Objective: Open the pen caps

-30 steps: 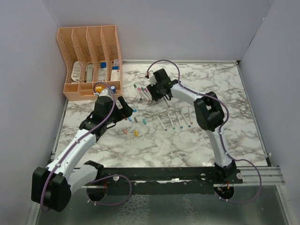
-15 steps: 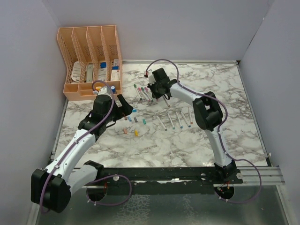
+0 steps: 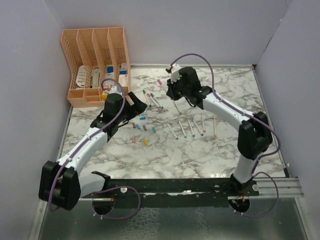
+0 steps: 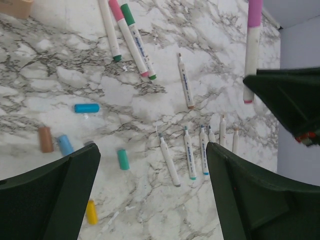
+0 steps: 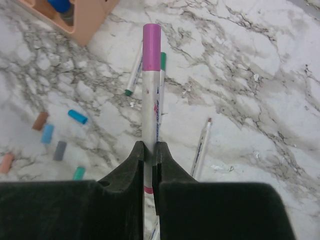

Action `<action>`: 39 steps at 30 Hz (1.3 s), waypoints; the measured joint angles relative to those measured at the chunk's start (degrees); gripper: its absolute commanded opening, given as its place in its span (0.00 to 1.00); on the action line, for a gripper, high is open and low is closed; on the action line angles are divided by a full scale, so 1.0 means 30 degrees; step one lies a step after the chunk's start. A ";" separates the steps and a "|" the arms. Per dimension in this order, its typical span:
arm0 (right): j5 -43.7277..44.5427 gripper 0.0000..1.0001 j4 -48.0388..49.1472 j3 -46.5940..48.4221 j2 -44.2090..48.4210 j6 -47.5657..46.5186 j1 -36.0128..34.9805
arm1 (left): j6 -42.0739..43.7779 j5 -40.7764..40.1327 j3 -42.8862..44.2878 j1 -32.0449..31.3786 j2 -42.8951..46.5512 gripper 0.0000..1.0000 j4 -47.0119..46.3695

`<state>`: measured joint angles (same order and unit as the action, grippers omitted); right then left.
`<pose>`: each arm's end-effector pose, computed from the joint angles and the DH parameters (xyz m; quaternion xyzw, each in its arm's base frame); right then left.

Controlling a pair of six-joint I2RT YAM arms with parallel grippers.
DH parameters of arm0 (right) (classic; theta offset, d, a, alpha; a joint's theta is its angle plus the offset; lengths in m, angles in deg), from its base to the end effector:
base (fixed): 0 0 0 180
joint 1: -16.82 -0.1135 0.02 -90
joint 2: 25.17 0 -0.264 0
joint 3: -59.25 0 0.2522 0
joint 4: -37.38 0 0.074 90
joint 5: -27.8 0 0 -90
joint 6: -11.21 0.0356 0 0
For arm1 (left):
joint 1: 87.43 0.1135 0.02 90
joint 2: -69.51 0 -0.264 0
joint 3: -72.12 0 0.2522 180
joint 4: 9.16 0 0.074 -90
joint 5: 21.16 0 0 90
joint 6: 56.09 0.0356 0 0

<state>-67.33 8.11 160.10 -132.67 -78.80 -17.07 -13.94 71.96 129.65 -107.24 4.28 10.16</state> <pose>0.3623 0.2472 0.2719 -0.2789 0.8452 0.1705 0.4228 0.2410 -0.0889 0.2697 -0.1927 0.8305 -0.3100 0.4208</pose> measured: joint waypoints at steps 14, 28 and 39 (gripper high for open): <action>-0.1494 0.01 0.0678 -0.5537 0.6324 0.1960 -0.1770 | -0.2783 0.2397 0.3104 -0.0525 -0.4328 0.89 -0.5683; -0.1610 0.01 0.0678 -0.5632 0.6346 0.2426 -0.2769 | -0.3330 0.2535 0.2659 -0.1800 -0.4415 0.68 -0.6426; -0.1610 0.01 0.0678 -0.5632 0.6506 0.2426 -0.2820 | -0.3526 0.2528 0.2324 -0.1800 -0.4364 0.38 -0.6433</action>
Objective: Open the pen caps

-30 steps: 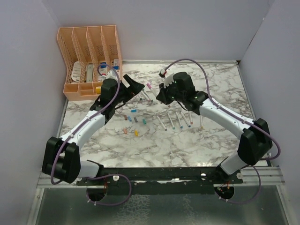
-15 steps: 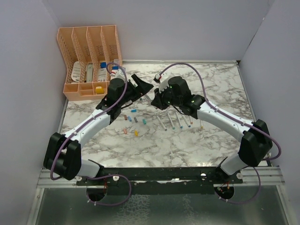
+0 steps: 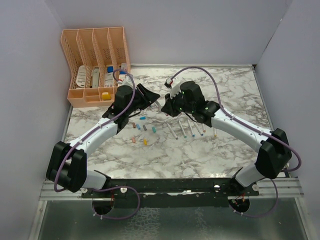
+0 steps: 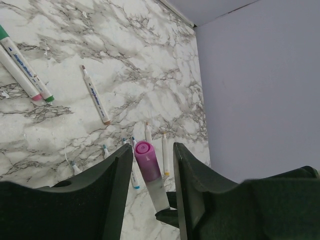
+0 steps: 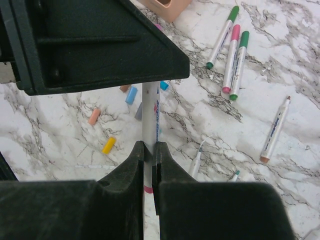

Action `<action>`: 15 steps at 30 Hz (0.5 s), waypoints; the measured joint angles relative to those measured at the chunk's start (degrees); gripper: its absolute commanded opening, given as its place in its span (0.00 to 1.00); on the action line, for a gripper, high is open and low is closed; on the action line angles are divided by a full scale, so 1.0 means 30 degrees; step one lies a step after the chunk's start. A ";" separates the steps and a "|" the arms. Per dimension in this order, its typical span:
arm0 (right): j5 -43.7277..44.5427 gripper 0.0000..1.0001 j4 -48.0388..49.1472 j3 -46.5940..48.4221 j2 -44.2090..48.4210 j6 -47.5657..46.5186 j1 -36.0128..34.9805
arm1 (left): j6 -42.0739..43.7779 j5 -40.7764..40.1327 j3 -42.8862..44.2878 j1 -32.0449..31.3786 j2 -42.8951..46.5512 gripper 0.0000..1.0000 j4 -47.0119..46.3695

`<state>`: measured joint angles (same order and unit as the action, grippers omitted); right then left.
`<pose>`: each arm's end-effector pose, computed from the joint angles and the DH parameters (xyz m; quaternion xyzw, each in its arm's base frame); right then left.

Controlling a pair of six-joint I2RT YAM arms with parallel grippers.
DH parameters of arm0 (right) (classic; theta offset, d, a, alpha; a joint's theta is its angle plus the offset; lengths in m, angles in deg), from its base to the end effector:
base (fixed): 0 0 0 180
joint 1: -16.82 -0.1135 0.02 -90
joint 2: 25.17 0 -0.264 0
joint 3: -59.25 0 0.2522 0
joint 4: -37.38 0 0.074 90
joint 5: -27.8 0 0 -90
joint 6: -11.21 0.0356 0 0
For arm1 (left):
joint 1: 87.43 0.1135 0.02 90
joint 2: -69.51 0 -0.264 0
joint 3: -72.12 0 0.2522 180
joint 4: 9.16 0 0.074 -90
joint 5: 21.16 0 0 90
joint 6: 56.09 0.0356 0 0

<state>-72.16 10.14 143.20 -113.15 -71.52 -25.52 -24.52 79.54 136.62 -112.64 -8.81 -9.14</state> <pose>0.2586 0.2440 0.3030 -0.3022 0.8151 0.2736 0.4117 0.2842 -0.1411 0.2857 -0.1689 0.7675 -0.4642 0.4087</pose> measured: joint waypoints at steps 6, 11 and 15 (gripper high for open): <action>0.0007 0.01 0.0007 -0.0029 0.0328 0.0000 -0.0015 | -0.0051 -0.0007 0.0000 0.0000 0.0000 0.29 -0.0022; 0.0015 0.01 0.0007 -0.0306 0.0481 0.0007 -0.0015 | -0.0066 -0.0007 0.0000 0.0000 0.0000 0.29 -0.0102; 0.0007 0.01 -0.0015 -0.0401 0.0481 0.0007 -0.0015 | -0.0073 -0.0015 -0.0007 0.0000 0.0051 0.18 -0.0117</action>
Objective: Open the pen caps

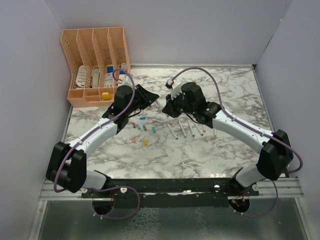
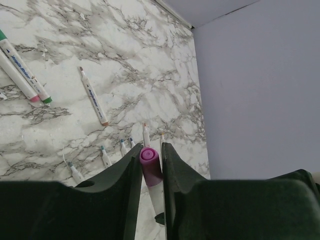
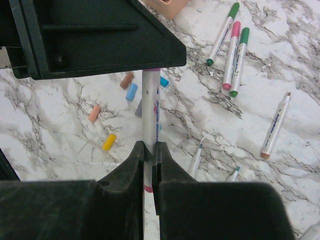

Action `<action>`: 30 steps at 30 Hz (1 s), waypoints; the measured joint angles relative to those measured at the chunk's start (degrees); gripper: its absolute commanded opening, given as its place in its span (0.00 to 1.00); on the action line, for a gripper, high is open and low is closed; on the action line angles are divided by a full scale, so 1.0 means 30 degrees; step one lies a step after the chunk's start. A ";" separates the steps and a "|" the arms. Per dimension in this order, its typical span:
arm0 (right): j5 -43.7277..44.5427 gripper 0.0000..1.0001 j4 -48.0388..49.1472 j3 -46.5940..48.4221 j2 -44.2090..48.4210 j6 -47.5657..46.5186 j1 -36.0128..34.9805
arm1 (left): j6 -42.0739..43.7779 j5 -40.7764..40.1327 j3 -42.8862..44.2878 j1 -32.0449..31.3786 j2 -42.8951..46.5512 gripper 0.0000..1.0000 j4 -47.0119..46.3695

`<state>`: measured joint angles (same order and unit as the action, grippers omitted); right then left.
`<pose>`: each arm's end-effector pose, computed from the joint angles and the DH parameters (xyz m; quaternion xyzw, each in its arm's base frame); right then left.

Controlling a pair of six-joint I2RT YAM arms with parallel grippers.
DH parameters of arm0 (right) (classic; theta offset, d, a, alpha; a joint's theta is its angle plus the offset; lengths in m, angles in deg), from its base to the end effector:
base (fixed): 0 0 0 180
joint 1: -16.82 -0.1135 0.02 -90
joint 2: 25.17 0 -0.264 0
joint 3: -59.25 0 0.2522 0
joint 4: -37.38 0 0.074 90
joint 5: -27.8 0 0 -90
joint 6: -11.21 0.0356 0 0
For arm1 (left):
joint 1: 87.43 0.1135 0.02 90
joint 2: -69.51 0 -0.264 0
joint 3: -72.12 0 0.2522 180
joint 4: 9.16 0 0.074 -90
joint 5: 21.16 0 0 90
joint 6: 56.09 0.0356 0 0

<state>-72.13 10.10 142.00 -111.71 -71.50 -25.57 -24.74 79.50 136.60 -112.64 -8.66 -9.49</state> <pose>0.2537 0.2399 0.3041 -0.3021 0.8142 0.2742 0.4131 0.2840 -0.1410 0.2870 -0.1696 0.7647 -0.4668 0.4106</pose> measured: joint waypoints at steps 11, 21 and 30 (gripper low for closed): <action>0.0015 0.35 -0.0022 -0.0007 0.0015 0.0015 -0.0015 | -0.0189 0.0007 0.0000 -0.0007 0.0095 0.00 -0.0255; 0.0044 0.50 -0.0007 0.0780 -0.0546 -0.0051 -0.0015 | -0.0189 0.0095 -0.0138 -0.0015 0.0095 0.00 -0.0284; -0.0007 0.46 0.0036 0.1705 -0.2637 -0.0080 -0.0015 | -0.0189 0.0204 -0.0364 -0.0401 0.0095 0.00 -0.0277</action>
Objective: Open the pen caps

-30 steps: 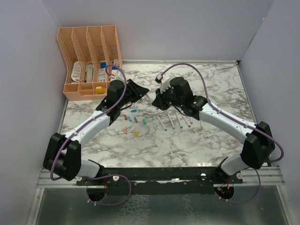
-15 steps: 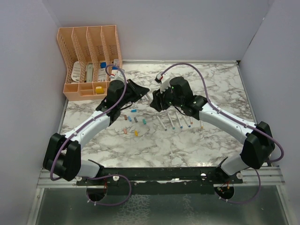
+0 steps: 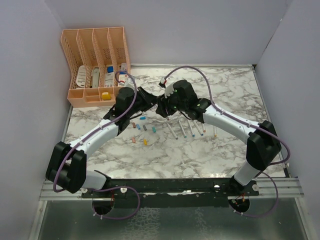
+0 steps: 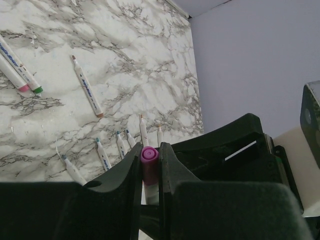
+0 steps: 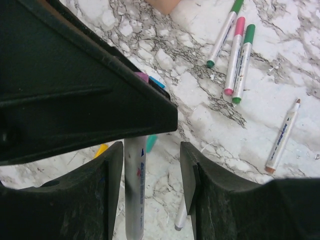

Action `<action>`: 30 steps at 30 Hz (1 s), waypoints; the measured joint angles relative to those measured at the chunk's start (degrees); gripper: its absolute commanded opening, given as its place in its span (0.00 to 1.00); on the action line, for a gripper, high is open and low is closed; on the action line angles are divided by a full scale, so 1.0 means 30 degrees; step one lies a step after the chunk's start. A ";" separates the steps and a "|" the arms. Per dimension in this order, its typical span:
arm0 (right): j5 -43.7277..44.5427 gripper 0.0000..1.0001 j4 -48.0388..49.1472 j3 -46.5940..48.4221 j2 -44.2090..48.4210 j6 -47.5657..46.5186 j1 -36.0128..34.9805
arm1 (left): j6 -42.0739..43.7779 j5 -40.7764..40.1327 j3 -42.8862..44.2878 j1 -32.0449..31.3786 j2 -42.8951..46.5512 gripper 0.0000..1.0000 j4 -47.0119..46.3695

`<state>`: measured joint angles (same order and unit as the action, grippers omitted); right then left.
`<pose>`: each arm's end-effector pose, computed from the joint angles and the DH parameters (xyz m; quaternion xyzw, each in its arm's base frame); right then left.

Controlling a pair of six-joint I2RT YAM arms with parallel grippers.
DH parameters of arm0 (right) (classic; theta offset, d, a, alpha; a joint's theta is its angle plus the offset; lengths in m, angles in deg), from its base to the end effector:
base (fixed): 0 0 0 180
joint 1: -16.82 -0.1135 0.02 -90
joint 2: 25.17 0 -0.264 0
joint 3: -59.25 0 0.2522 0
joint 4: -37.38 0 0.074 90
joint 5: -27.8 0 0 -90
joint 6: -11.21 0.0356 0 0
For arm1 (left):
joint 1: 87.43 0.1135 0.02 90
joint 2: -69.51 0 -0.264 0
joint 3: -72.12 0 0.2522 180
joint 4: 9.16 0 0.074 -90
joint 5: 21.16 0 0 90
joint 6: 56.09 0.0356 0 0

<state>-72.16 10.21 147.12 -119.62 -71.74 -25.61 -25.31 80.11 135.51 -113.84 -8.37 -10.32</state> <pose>0.2776 0.2621 0.2872 -0.3060 0.8246 0.2661 0.3945 0.2788 -0.1462 0.2834 -0.1620 0.7660 -0.4760 0.4004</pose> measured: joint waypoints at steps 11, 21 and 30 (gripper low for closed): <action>-0.0160 0.02 -0.0022 0.0597 -0.0335 -0.0051 -0.0015 | 0.0066 -0.0015 -0.0372 -0.0117 0.0000 0.00 0.0000; -0.0160 0.01 0.0328 -0.0299 -0.0036 0.0321 -0.0073 | 0.0138 -0.0313 -0.0430 -0.0102 -0.0022 0.00 0.0459; -0.0022 0.01 0.0095 -0.5603 0.3825 0.1275 0.0000 | 0.0342 -0.0685 0.1763 0.1574 -0.2361 0.00 0.0634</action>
<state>-72.22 10.49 130.31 -108.15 -67.91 -25.61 -24.28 78.06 140.80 -109.12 -15.46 -8.42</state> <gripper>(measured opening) 0.097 0.147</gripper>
